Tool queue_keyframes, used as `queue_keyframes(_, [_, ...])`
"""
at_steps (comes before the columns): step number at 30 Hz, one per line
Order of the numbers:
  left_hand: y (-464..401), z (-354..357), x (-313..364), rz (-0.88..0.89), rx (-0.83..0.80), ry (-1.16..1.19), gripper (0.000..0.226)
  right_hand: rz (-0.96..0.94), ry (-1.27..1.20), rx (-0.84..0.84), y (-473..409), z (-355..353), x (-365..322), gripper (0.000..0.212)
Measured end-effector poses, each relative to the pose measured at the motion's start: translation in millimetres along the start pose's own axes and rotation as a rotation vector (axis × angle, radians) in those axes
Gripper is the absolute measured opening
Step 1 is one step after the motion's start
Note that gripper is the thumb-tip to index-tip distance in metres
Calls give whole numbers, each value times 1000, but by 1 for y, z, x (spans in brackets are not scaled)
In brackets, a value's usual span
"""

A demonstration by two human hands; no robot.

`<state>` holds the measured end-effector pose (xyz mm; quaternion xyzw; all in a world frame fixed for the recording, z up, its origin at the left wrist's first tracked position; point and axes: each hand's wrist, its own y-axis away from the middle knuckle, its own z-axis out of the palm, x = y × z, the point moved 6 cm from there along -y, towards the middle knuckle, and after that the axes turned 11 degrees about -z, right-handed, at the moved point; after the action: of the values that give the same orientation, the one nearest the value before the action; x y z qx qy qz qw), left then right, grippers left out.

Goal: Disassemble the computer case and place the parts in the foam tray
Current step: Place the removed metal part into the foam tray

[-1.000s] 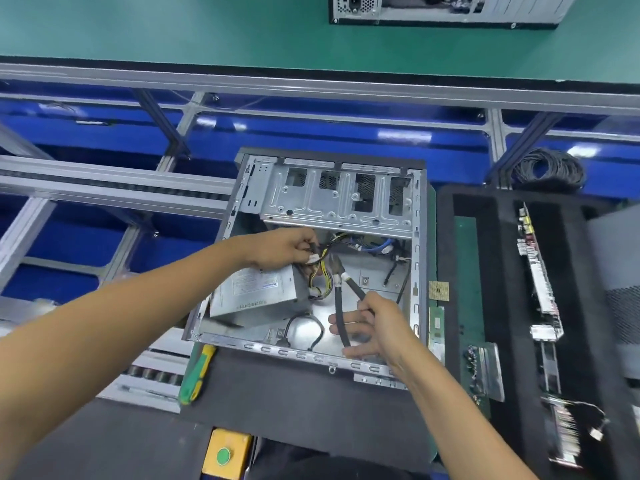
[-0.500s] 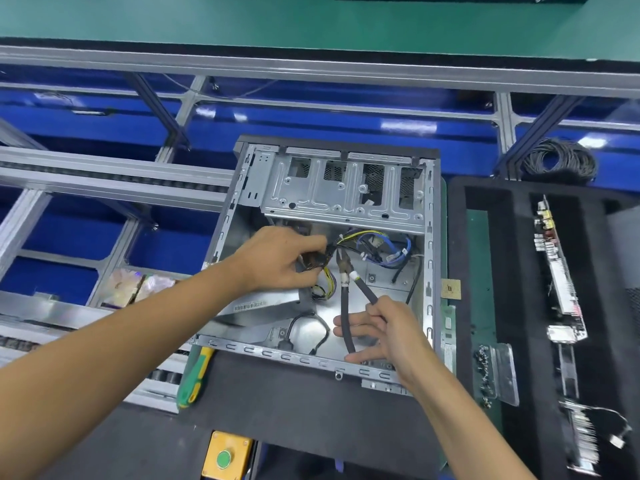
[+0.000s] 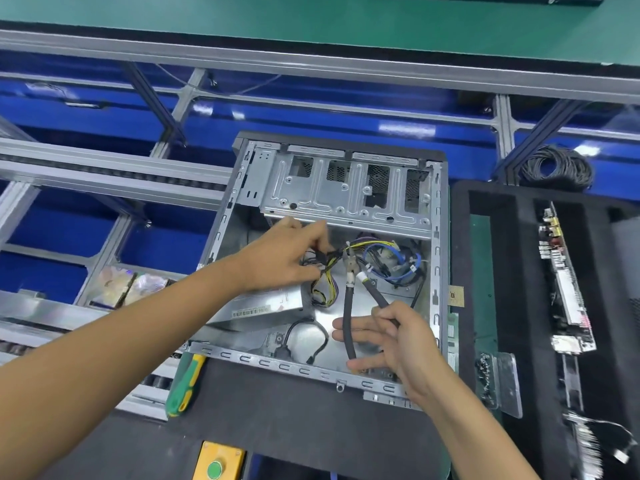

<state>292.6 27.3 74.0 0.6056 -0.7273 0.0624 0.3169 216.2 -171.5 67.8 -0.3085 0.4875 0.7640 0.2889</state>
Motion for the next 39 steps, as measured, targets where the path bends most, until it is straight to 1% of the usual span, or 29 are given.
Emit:
queue_keyframes(2, [-4, 4, -3, -110, -166, 237, 43, -7, 17, -15, 1, 0, -2, 64])
queue_keyframes(3, [-5, 6, -4, -157, -240, 315, 47, -7, 27, -23, 1, 1, -2, 62])
queue_keyframes(4, [-7, 7, -4, -193, -294, 357, 50, -7, 35, -26, 1, 0, -1, 60])
queue_keyframes(6, [-10, 9, -3, -233, -350, 400, 52, 2, 47, -22, 2, -1, -1, 62])
queue_keyframes(8, [-13, 9, -5, -257, -351, 417, 55, 5, 58, -14, 2, -1, -1, 61])
queue_keyframes(10, [-14, 8, -8, -259, -341, 443, 53, -9, 67, 11, 1, -1, -1, 52])
queue_keyframes(13, [-15, 8, -17, -264, -301, 530, 33, -38, 100, 30, -1, -2, 0, 42])
queue_keyframes(15, [-17, 8, -24, -270, -241, 541, 24, -57, 91, 25, -1, -2, 0, 42])
queue_keyframes(17, [-16, 8, -26, -260, -209, 513, 26, -57, 92, -7, -2, -1, 1, 51])
queue_keyframes(19, [-16, 7, -26, -253, -220, 492, 26, -49, 121, -58, -2, 1, 2, 63])
queue_keyframes(20, [-16, 7, -26, -246, -226, 487, 26, -46, 139, -80, -2, 2, 3, 64])
queue_keyframes(24, [-17, 6, -25, -217, -222, 467, 26, -32, 97, -110, -5, 2, 4, 53])
queue_keyframes(28, [-17, 6, -25, -208, -219, 467, 27, -45, 32, -115, -10, 1, 5, 52])
queue_keyframes(33, [-16, 8, -25, -209, -213, 484, 26, -44, -29, -145, -14, -1, 10, 46])
queue_keyframes(36, [-16, 8, -24, -214, -210, 499, 25, -1, -109, -179, -19, 0, 14, 37])
queue_keyframes(39, [-15, 7, -21, -216, -204, 537, 21, 84, -201, -245, -24, 5, 19, 30])
